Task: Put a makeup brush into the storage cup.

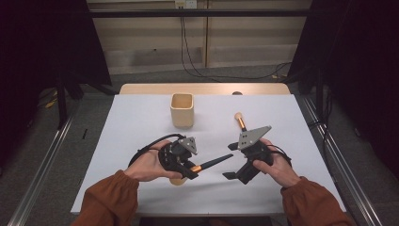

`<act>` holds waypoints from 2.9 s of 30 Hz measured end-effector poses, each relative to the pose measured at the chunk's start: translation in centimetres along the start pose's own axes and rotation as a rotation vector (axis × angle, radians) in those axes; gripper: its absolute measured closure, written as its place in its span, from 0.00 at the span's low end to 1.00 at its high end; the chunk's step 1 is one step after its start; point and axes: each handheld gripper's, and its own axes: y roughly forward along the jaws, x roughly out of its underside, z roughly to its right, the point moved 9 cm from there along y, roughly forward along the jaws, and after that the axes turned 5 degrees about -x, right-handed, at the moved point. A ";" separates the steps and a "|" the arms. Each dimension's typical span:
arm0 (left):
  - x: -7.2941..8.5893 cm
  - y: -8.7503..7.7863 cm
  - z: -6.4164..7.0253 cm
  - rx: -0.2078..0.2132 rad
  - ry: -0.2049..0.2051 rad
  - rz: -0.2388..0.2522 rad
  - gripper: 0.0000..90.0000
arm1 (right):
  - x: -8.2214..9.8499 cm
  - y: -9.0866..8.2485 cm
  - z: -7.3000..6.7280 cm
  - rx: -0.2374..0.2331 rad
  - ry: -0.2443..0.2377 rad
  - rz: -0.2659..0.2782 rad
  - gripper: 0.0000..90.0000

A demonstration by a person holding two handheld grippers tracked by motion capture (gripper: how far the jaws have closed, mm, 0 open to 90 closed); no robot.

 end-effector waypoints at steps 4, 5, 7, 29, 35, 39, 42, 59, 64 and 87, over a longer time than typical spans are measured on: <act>0.0 0.0 0.0 0.010 0.005 -0.022 0.74 | 0.4 0.5 0.1 -0.032 0.000 -0.057 0.03; 0.0 0.1 0.0 0.009 0.010 -0.027 0.74 | 0.6 0.7 0.1 -0.045 0.004 -0.078 0.03; 0.1 0.2 0.1 0.023 0.019 -0.045 0.74 | 0.8 0.9 0.1 -0.051 0.006 -0.113 0.03; 0.6 1.7 0.7 0.055 0.029 -0.126 0.74 | 0.8 4.4 -1.2 -0.127 -0.109 -0.394 0.06; 0.3 2.0 0.5 0.055 0.017 -0.111 0.74 | 0.7 4.6 -1.2 -0.135 -0.120 -0.380 0.19; 0.0 2.1 0.6 0.058 0.030 -0.109 0.74 | 0.2 4.6 -1.1 -0.142 -0.114 -0.335 0.32; -0.2 2.2 0.7 0.058 0.030 -0.107 0.74 | 0.0 4.6 -1.1 -0.148 -0.119 -0.327 0.39; -0.4 2.5 0.7 0.058 0.032 -0.087 0.74 | -0.2 5.2 -1.3 -0.189 -0.123 -0.297 0.70; -0.4 2.4 0.7 0.065 0.046 -0.091 0.74 | -0.4 5.2 -1.5 -0.204 -0.128 -0.280 0.75; -0.6 2.3 -0.1 0.073 0.005 -0.017 0.66 | -0.3 5.2 -1.5 -0.201 -0.146 -0.252 0.84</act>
